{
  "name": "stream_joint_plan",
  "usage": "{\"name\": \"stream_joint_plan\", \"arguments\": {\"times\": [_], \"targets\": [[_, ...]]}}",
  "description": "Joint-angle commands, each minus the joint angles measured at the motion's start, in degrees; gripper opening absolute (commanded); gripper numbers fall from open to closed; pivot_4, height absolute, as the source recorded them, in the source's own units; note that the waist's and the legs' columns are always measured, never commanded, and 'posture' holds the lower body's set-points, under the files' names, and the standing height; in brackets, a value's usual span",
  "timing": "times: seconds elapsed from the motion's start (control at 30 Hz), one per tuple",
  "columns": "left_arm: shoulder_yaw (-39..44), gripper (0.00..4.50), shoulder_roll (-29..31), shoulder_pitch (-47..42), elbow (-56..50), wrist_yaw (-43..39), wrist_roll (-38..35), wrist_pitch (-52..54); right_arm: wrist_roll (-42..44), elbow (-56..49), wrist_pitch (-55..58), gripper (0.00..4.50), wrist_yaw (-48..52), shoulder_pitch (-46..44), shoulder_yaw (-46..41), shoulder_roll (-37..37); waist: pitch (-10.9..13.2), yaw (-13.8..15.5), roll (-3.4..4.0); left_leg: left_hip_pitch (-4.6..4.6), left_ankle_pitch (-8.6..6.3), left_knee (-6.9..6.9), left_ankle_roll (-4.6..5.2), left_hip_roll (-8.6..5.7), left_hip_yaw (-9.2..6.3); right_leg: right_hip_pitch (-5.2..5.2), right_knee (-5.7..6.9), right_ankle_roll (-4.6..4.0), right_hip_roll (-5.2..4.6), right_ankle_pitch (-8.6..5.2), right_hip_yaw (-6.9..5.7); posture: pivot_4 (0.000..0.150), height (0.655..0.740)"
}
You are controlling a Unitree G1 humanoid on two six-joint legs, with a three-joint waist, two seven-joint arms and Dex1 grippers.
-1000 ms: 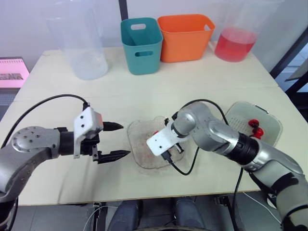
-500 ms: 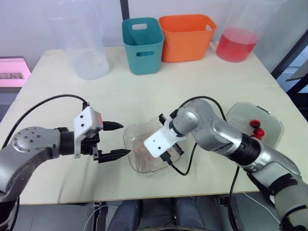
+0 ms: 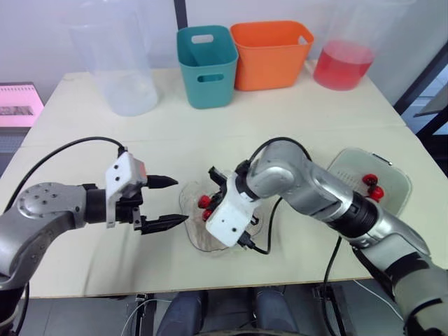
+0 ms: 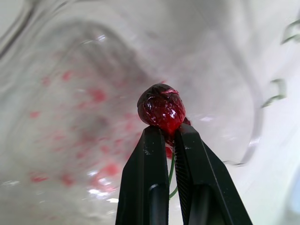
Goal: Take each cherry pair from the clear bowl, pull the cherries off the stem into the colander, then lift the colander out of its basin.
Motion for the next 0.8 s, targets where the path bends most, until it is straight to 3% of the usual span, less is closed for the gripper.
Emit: {"name": "stream_joint_plan", "arguments": {"times": [0.03, 0.1, 0.2, 0.3, 0.43, 0.6, 0.73, 0.8], "targets": [[1.2, 4.5, 0.4, -1.1, -0.4, -0.5, -0.5, -0.4, -0.7, 3.9, -5.6, 0.01, -2.8, 0.8, -1.1, 0.0, 0.0, 0.1, 0.0, 0.0, 0.0, 0.0, 0.0, 0.0, 0.0, 0.0, 0.0, 0.0, 0.0, 0.0, 0.0, 0.15, 0.74], [1.1, 4.5, 0.5, -1.3, -0.3, -0.6, -0.5, -0.4, -1.2, 5.9, -8.3, 0.01, -3.5, 1.1, -0.9, -0.5, 0.0, 0.1, 0.0, 0.0, 0.0, 0.01, 0.0, -0.01, 0.0, 0.02, 0.0, 0.0, 0.0, 0.0, 0.0, 0.15, 0.74], [1.1, 4.5, 0.8, -1.3, -0.2, -0.9, -0.4, -0.3, -1.5, 7.7, -9.6, 1.17, -4.4, 1.3, -2.3, -0.8, 0.0, 0.0, 0.0, 0.0, 0.0, 0.01, 0.0, -0.01, 0.01, 0.01, 0.0, 0.0, 0.0, 0.0, 0.01, 0.15, 0.74], [1.1, 4.5, 1.4, -1.0, 0.0, -1.4, -0.2, -0.1, -0.4, 7.3, -7.4, 2.61, -4.3, 0.9, -5.5, -2.1, 0.0, 0.0, 0.01, 0.0, 0.0, -0.01, -0.01, 0.0, 0.01, 0.0, 0.0, 0.0, 0.02, 0.0, 0.01, 0.15, 0.74], [2.0, 4.5, 2.5, -0.6, 0.8, -2.4, 0.1, -0.1, 3.4, 1.7, 6.0, 2.61, -1.7, 2.0, -11.9, -3.6, 0.0, 0.1, 0.01, 0.0, 0.0, -0.01, 0.0, 0.0, 0.0, 0.0, 0.0, 0.0, 0.02, 0.0, 0.01, 0.15, 0.74], [2.7, 4.5, 5.0, 0.9, 1.5, -4.4, 1.2, -0.6, 10.2, -11.8, 47.9, 2.61, 1.8, 5.1, -17.4, -2.1, 0.0, 0.2, 0.01, -0.01, -0.03, -0.01, 0.06, 0.0, -0.01, 0.01, 0.0, 0.0, 0.01, 0.0, 0.02, 0.15, 0.74], [3.1, 4.5, 7.5, 1.5, 2.0, -7.0, 2.4, -1.6, 19.0, -18.8, 84.4, 2.61, -1.7, 4.0, -18.6, 1.9, 0.0, 0.2, 0.02, -0.01, -0.14, -0.02, 0.25, 0.01, -0.03, -0.01, 0.0, -0.02, 0.0, 0.0, 0.03, 0.15, 0.74], [3.1, 4.5, 7.9, 1.3, 2.5, -7.7, 2.8, -2.0, 22.3, -18.9, 92.6, 2.61, -5.0, 3.9, -19.8, 4.4, 0.0, 0.2, 0.02, -0.02, -0.15, -0.02, 0.26, 0.0, -0.04, -0.01, 0.0, -0.03, -0.03, 0.0, 0.02, 0.15, 0.74]]}}
